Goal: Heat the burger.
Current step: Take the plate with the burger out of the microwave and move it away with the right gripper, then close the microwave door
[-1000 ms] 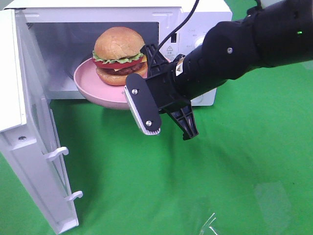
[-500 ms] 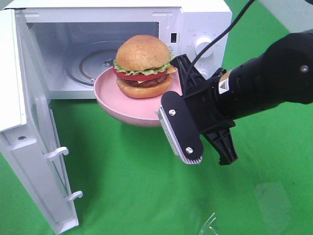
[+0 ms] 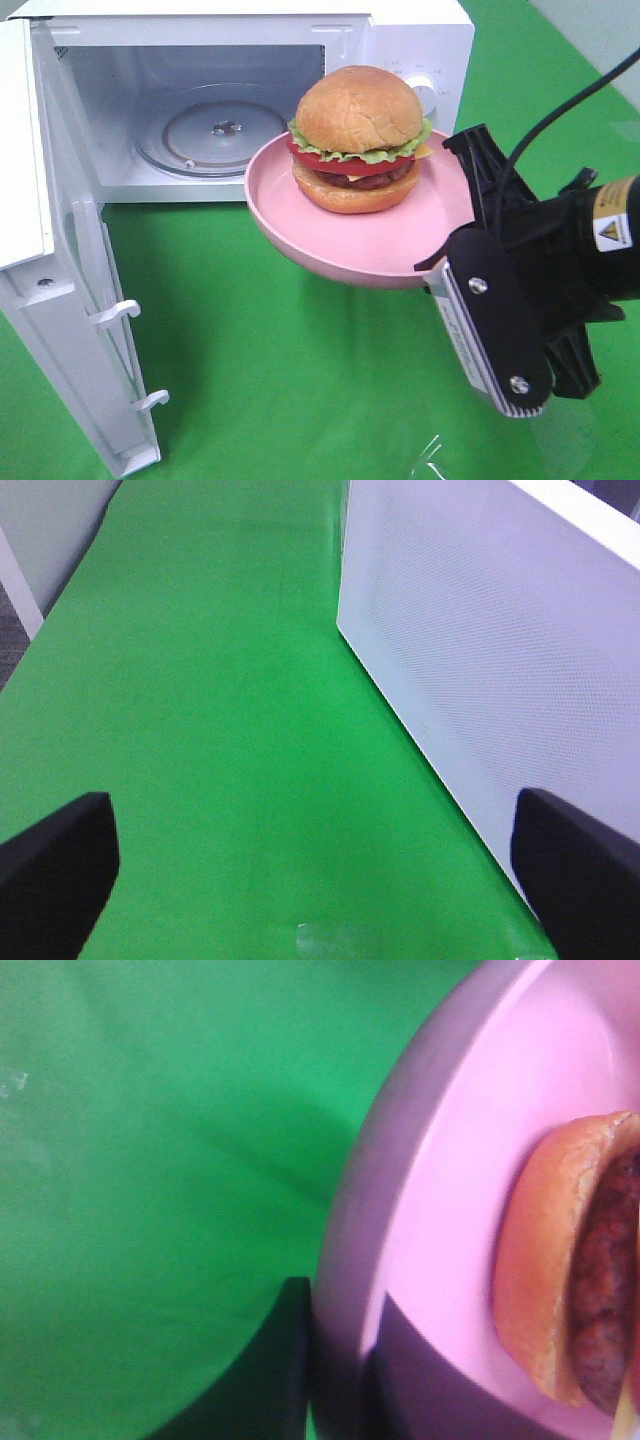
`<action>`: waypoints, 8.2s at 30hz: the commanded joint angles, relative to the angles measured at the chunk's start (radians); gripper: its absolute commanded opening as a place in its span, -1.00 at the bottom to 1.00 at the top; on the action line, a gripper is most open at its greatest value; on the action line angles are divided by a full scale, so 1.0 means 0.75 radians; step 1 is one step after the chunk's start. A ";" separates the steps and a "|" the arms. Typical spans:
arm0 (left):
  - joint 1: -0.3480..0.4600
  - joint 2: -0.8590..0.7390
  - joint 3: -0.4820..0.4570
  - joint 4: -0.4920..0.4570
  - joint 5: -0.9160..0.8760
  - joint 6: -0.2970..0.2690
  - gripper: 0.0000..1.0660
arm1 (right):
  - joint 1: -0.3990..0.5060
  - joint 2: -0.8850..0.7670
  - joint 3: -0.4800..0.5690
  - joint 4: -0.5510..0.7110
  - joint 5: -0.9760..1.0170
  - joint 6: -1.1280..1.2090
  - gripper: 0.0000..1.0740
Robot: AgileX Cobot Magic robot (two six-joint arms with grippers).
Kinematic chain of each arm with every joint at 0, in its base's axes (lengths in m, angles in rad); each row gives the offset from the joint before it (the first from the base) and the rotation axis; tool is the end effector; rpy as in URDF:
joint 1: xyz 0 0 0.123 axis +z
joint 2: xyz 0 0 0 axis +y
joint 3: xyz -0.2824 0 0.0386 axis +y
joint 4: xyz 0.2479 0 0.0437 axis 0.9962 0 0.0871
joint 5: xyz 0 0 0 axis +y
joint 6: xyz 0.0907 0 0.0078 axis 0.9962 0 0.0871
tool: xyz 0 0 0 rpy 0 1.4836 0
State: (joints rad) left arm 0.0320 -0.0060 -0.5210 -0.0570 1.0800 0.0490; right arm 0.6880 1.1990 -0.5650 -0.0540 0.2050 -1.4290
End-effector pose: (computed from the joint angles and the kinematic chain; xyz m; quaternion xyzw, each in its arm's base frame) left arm -0.0090 -0.0049 0.2815 0.0090 0.8508 -0.0072 0.5253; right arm 0.1748 0.1424 0.2262 -0.8101 0.4303 -0.1586 0.3654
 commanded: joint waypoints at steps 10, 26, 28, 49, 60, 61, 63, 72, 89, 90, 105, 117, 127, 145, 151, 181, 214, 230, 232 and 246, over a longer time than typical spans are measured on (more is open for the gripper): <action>0.001 -0.020 0.003 0.001 -0.013 -0.007 0.88 | -0.001 -0.372 0.107 -0.183 0.209 0.284 -1.00; 0.001 -0.020 0.003 0.001 -0.013 -0.007 0.88 | -0.001 -0.683 0.107 -0.625 0.717 0.991 -1.00; 0.001 -0.020 0.003 0.001 -0.013 -0.007 0.88 | -0.001 -0.683 0.109 -0.699 0.769 1.097 -1.00; 0.001 -0.020 0.003 0.001 -0.013 -0.007 0.88 | -0.001 -0.683 0.280 -1.013 1.005 1.961 -1.00; 0.001 -0.020 0.003 0.001 -0.013 -0.007 0.88 | -0.001 -0.673 0.301 -1.165 1.093 2.236 -1.00; 0.001 -0.020 0.003 0.001 -0.013 -0.007 0.88 | -0.001 -0.643 0.301 -1.171 1.113 2.275 -1.00; 0.001 -0.020 0.003 0.001 -0.013 -0.007 0.88 | -0.001 -0.588 0.301 -1.172 1.129 2.308 -1.00; 0.001 -0.020 0.003 0.001 -0.013 -0.007 0.88 | -0.001 -0.316 0.227 -1.211 1.151 2.528 -1.00; 0.001 -0.020 0.003 0.001 -0.013 -0.007 0.88 | -0.001 0.313 0.037 -1.195 1.132 3.200 -1.00; 0.001 -0.020 0.003 0.001 -0.013 -0.007 0.88 | -0.004 0.371 0.021 -1.195 1.101 3.231 -1.00; 0.001 -0.020 0.003 0.001 -0.013 -0.007 0.88 | -0.143 0.725 0.012 -1.216 0.804 3.423 -0.97; 0.001 -0.020 0.003 0.001 -0.013 -0.007 0.88 | -0.141 0.759 0.011 -1.151 0.720 3.424 -0.52; 0.001 -0.020 0.003 0.001 -0.013 -0.007 0.88 | -0.141 0.561 0.011 -1.000 0.713 3.259 -0.14; 0.001 -0.020 0.003 0.001 -0.013 -0.007 0.88 | -0.141 0.048 0.011 -0.607 0.709 2.649 0.07; 0.001 -0.020 0.003 0.001 -0.013 -0.007 0.88 | -0.141 -0.145 0.011 -0.500 0.719 2.497 0.29; 0.001 -0.020 0.003 0.001 -0.013 -0.007 0.88 | -0.141 -0.916 0.011 -0.188 1.047 2.196 0.36; 0.001 -0.020 0.003 0.001 -0.013 -0.007 0.88 | -0.729 -1.535 0.100 -0.075 1.008 1.993 0.36; 0.001 -0.017 0.003 0.001 -0.013 -0.005 0.88 | -0.847 -1.640 0.100 -0.049 1.007 1.956 0.36; 0.001 -0.017 0.003 0.001 -0.013 -0.005 0.88 | -0.847 -1.640 0.100 -0.049 1.007 1.956 0.36; 0.001 -0.017 0.003 0.001 -0.013 -0.005 0.88 | -0.847 -1.640 0.100 -0.049 1.007 1.956 0.36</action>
State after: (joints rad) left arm 0.0320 -0.0060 -0.5210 -0.0570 1.0800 0.0490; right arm 0.0590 -0.0040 -0.4910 -0.0920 0.9740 0.0480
